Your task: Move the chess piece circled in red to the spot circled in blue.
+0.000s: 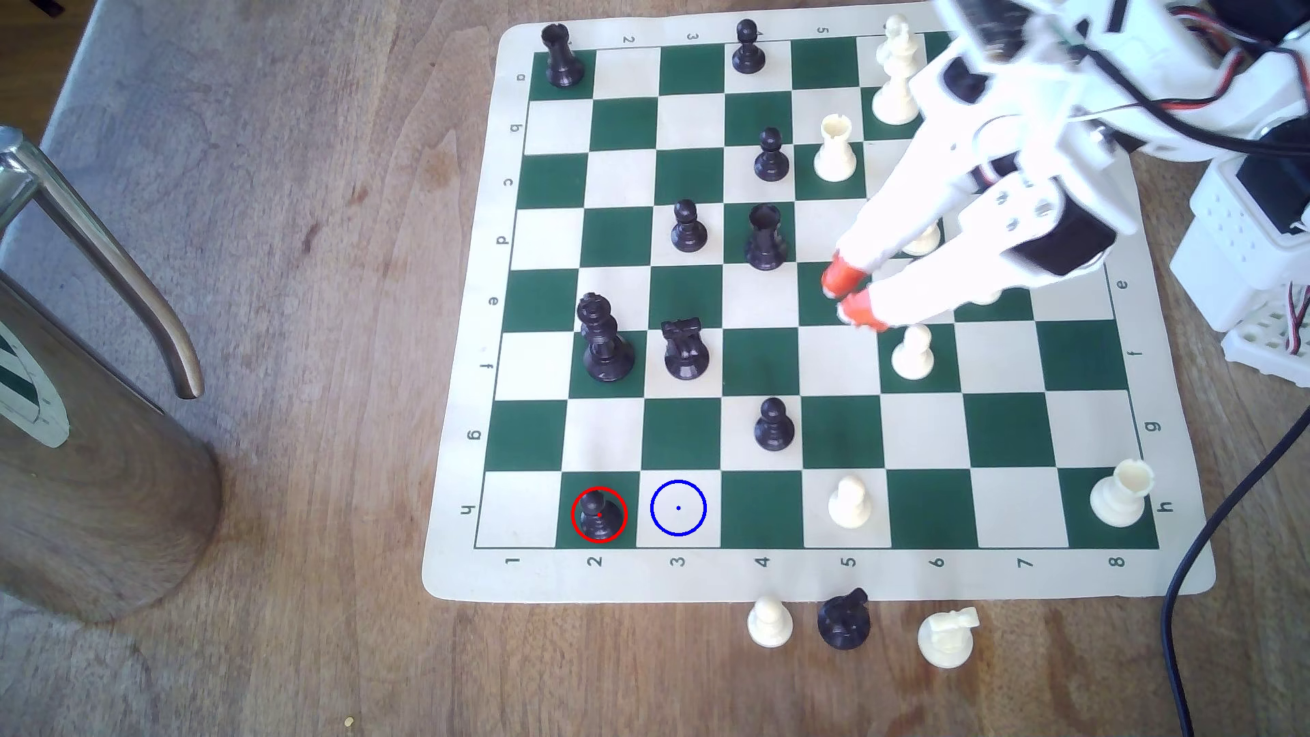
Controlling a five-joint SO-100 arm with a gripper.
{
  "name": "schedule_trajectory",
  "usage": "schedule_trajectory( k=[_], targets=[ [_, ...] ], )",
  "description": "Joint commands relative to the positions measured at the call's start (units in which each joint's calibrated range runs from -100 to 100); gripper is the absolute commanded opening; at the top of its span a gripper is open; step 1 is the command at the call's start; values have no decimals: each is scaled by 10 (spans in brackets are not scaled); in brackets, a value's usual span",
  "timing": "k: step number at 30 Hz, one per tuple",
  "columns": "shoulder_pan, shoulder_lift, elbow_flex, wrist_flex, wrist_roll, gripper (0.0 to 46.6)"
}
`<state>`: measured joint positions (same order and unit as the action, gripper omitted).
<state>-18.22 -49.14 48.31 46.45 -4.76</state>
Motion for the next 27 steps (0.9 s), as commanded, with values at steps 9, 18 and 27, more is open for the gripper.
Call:
schedule_trajectory(
  k=[9,18,27],
  targets=[
    [-7,240,-255,48,-61,209],
    [6,442,-495,87,-83,205],
    [-11,595,-626,134,-124,195]
  ],
)
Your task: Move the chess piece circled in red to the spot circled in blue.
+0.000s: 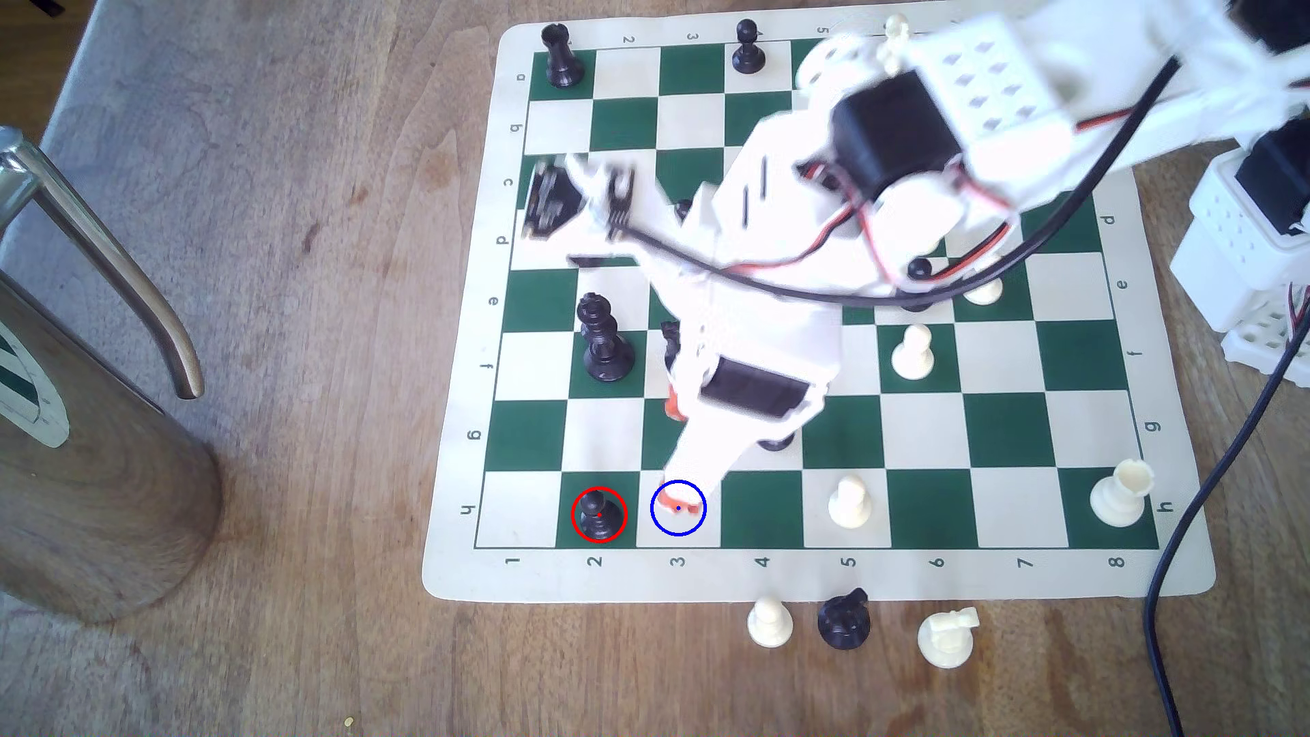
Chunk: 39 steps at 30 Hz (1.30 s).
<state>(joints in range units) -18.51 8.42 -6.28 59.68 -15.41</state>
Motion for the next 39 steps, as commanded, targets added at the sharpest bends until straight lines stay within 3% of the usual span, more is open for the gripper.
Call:
schedule_trajectory(
  k=[1,21,39],
  targets=[
    [-8,31,-91,2,-21,192],
    [21,179,-206,-75,-13,209],
    [19,236,-208,-91,-14,217]
  ],
)
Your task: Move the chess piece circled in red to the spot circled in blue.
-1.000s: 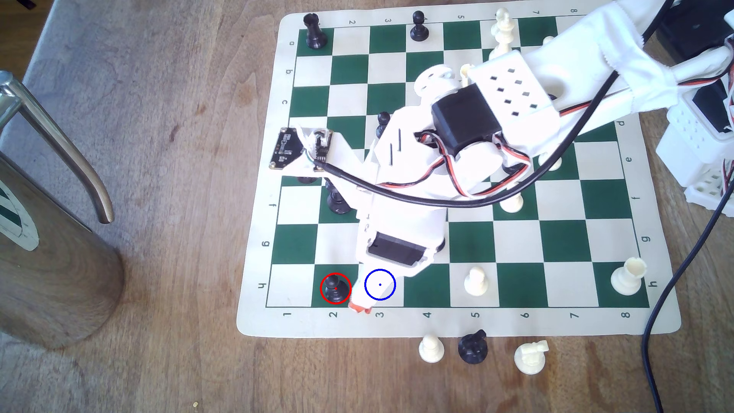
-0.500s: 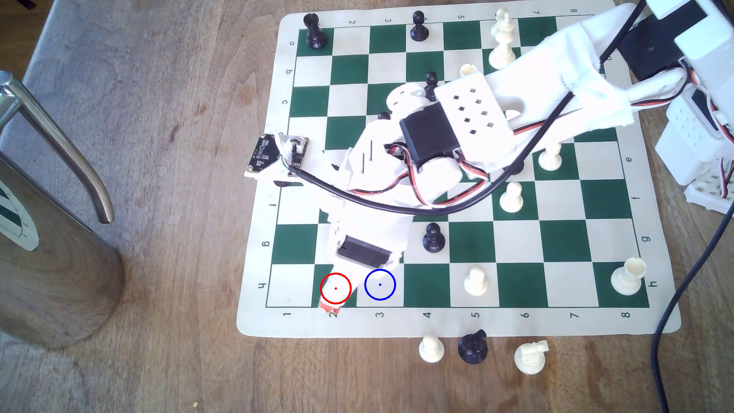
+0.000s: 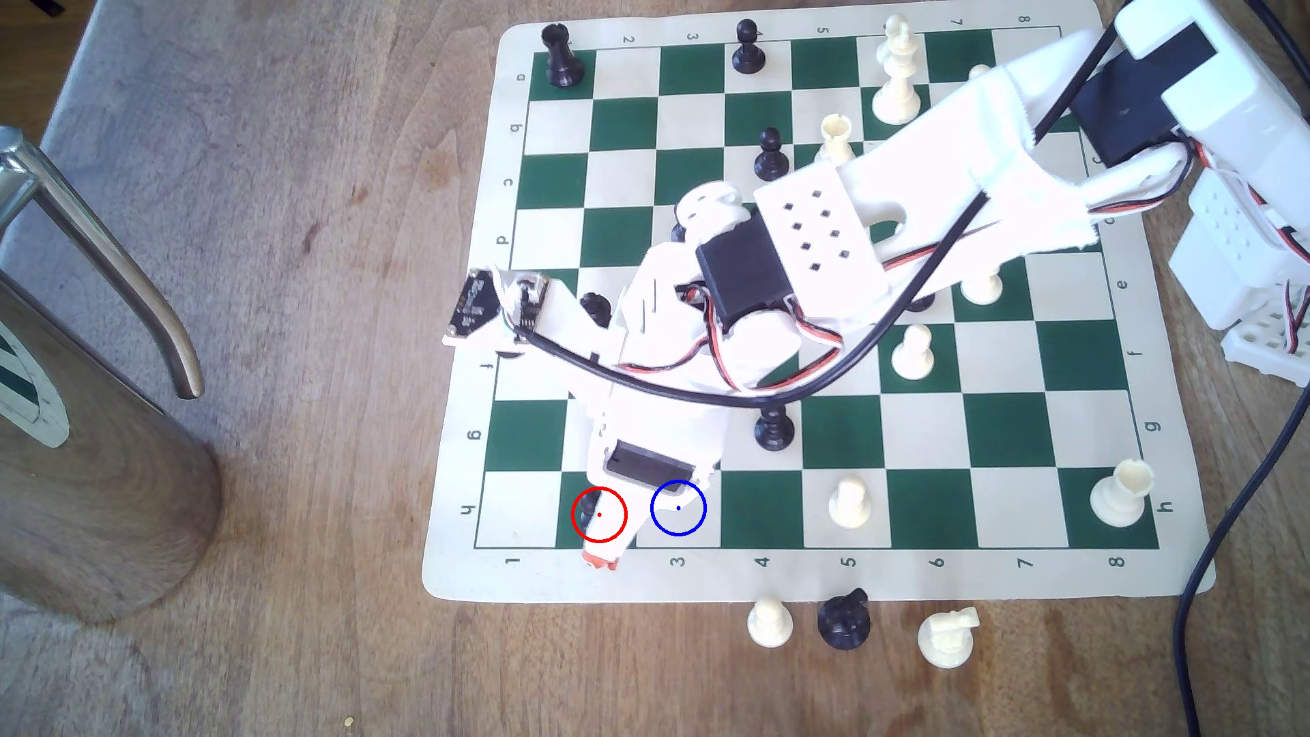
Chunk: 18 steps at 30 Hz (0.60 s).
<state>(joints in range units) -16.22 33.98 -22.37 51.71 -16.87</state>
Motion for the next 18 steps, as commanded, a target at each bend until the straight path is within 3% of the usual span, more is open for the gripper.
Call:
schedule_trajectory(
  k=[1,18],
  targets=[
    [-5,-18,-47,-13,1,216],
    [-6,-15,-57,-45,-2,206]
  ],
)
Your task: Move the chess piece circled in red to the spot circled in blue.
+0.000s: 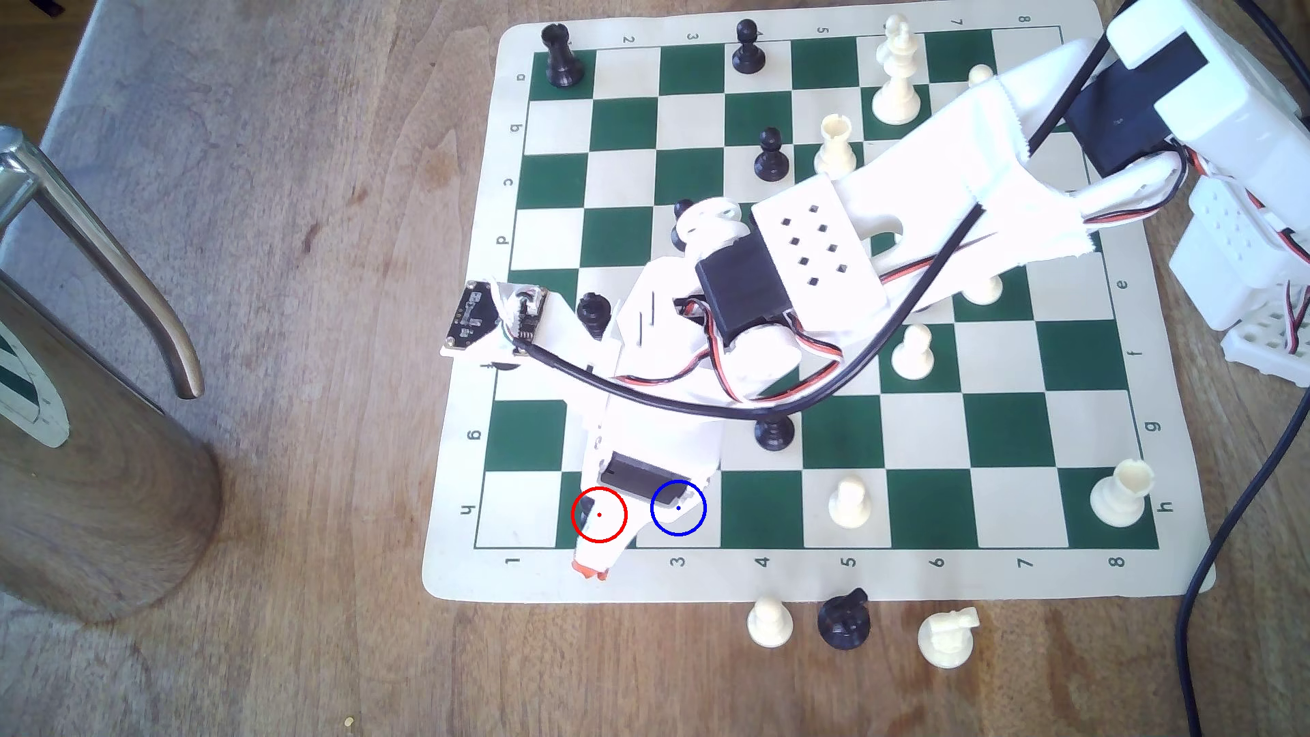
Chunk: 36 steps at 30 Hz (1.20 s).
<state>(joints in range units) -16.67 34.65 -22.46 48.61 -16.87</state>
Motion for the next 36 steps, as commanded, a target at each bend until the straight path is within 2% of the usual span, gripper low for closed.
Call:
schedule_trajectory(
  k=[1,7,11,12,15,16,17,19,36],
  targets=[
    [-1,-22,-56,-17,-2,206],
    [4,-22,-56,-30,-2,208],
    [6,-23,-56,-33,-2,193],
    [6,-24,-56,-33,0,164],
    [6,-24,-55,-30,1,116],
    [6,-24,-53,-30,1,56],
    [5,-25,-52,-29,1,26],
    [4,-25,-50,-29,0,4],
    [12,-68,-38,-48,-8,4]
  ],
)
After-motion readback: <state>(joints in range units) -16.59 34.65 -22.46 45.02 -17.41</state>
